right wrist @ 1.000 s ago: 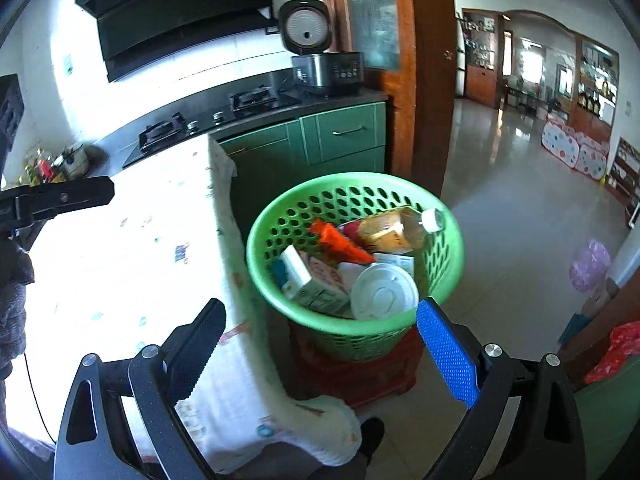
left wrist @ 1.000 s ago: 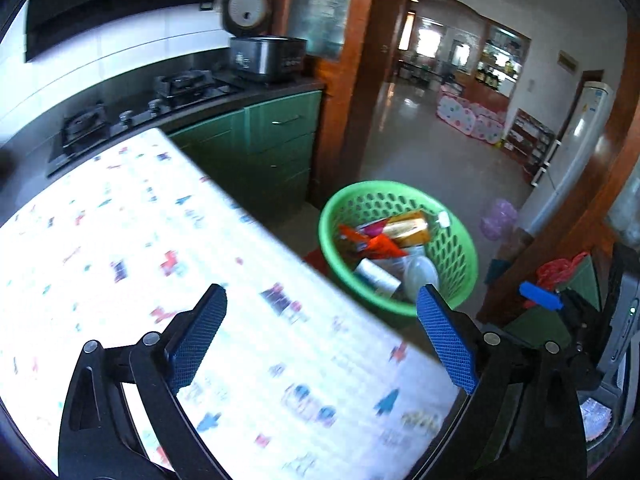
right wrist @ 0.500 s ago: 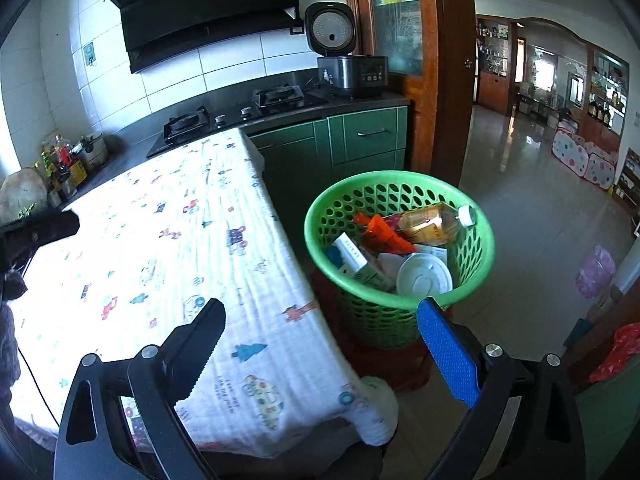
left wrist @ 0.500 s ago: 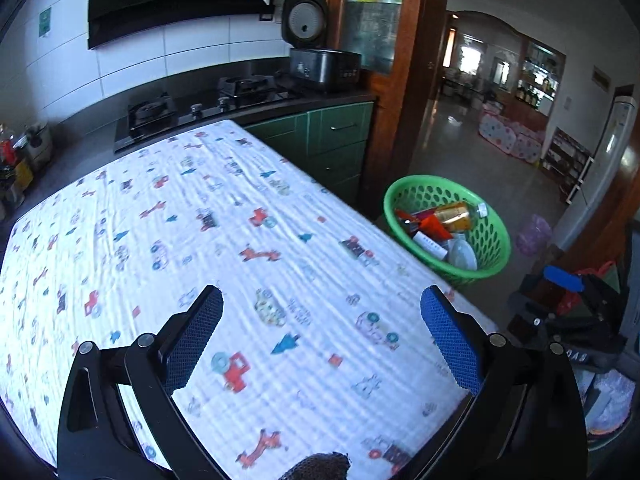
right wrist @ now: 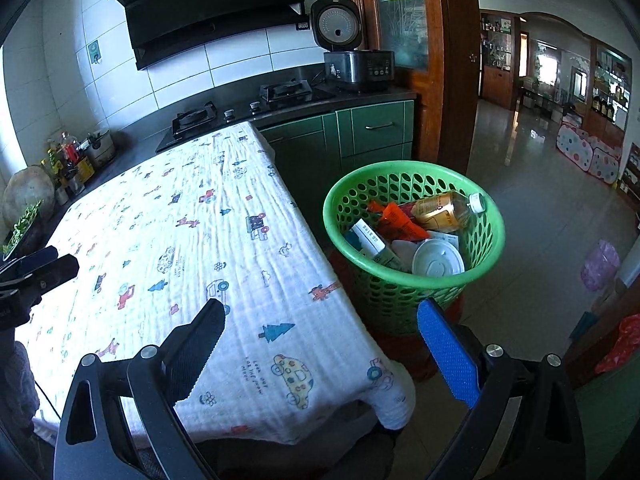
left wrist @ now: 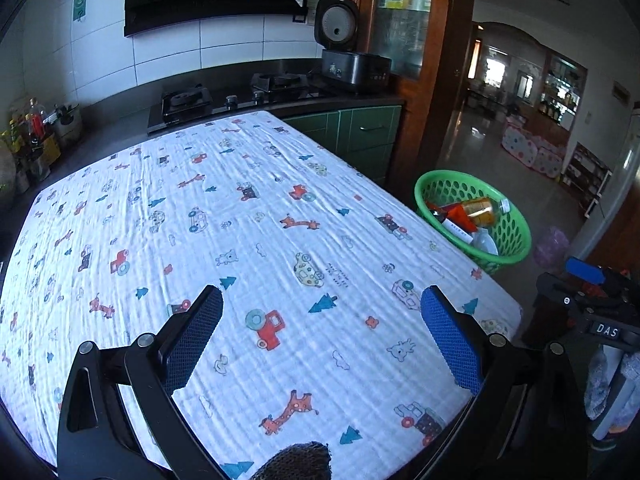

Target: Collect trash

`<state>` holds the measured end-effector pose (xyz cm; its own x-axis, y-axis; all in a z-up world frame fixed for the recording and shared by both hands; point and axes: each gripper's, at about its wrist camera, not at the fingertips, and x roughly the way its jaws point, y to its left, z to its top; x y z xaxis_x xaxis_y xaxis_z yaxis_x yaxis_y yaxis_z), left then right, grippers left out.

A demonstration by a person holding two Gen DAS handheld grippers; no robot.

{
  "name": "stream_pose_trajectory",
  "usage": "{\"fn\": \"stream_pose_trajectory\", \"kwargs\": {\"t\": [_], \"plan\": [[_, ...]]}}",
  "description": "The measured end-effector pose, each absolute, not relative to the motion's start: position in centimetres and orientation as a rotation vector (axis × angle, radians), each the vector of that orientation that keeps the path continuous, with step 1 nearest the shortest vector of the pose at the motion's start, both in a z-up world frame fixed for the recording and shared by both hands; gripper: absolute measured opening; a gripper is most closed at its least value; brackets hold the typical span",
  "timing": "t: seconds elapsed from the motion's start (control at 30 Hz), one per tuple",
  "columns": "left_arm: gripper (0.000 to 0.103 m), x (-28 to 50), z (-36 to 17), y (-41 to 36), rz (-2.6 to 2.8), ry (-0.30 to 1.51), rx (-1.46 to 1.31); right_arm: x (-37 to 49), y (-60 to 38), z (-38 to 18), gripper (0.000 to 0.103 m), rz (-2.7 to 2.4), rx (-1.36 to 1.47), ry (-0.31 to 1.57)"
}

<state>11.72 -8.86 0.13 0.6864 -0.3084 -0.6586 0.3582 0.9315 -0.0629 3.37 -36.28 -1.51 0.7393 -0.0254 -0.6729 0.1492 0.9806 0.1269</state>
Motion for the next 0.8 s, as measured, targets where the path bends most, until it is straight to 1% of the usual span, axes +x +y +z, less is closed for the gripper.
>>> {"fn": "stream_pose_trajectory", "kwargs": {"t": [0.47, 0.8], "plan": [[0.098, 10.6, -0.3, -9.5, -0.385, 0.732, 0.081, 2.7, -35.5, -1.0, 0.094, -0.084, 0.171, 0.723], [0.098, 10.3, 0.1, -9.1, -0.349, 0.705, 0.087, 2.5, -35.5, -1.0, 0.094, -0.087, 0.170, 0.721]]}}
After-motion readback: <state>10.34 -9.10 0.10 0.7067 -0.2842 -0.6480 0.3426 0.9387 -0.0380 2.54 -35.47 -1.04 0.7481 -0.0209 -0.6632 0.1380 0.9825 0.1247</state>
